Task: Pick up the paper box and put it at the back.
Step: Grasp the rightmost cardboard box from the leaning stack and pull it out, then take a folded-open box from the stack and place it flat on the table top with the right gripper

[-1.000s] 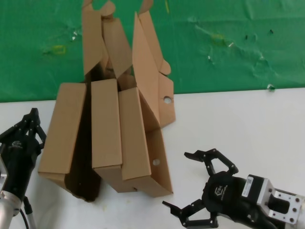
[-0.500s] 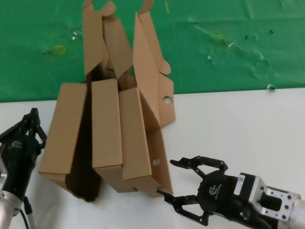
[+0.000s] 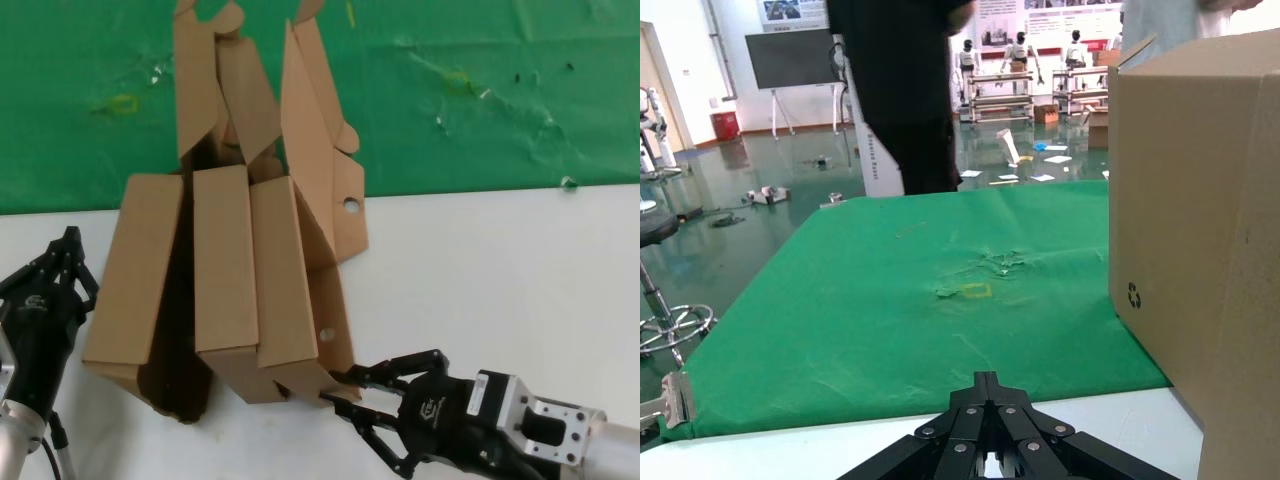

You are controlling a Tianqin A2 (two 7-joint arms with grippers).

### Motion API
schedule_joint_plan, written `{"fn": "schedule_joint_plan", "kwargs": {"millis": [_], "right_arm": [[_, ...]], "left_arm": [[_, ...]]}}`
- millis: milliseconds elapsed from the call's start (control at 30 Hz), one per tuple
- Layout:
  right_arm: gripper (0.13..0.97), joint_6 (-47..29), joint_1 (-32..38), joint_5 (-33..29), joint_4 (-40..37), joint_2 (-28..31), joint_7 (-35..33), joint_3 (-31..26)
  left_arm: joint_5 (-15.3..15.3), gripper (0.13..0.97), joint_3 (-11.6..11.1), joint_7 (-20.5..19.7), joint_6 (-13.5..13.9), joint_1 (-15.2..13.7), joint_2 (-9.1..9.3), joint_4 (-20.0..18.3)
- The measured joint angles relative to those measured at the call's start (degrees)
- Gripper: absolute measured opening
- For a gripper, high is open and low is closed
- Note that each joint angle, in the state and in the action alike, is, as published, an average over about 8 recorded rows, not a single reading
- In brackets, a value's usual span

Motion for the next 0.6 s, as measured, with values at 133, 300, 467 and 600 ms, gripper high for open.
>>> {"fn": "schedule_joint_plan", "kwargs": {"millis": [133,300,467,600], "right_arm": [[0.254,-0.9,1.0,-0.8,-0.2,-0.6,0.4,-0.7],[0.221,-1.6,1.7,-1.2,0.0,-0.7,0.7,-0.9],[0.167,-1.7,1.4,-1.2,0.7,-0.3,0.7,-0.4],[0.161,-1.6,0.7,-1.8,1.7,0.3,1.1,0.3]], "left_arm": [[0.0,0.143,0.0,0.0,0.0,0.0,0.0,0.0],[0.0,0.143,0.0,0.0,0.0,0.0,0.0,0.0],[0.0,0.143,0.0,0.0,0.0,0.0,0.0,0.0],[0.0,0.143,0.0,0.0,0.0,0.0,0.0,0.0]]}}
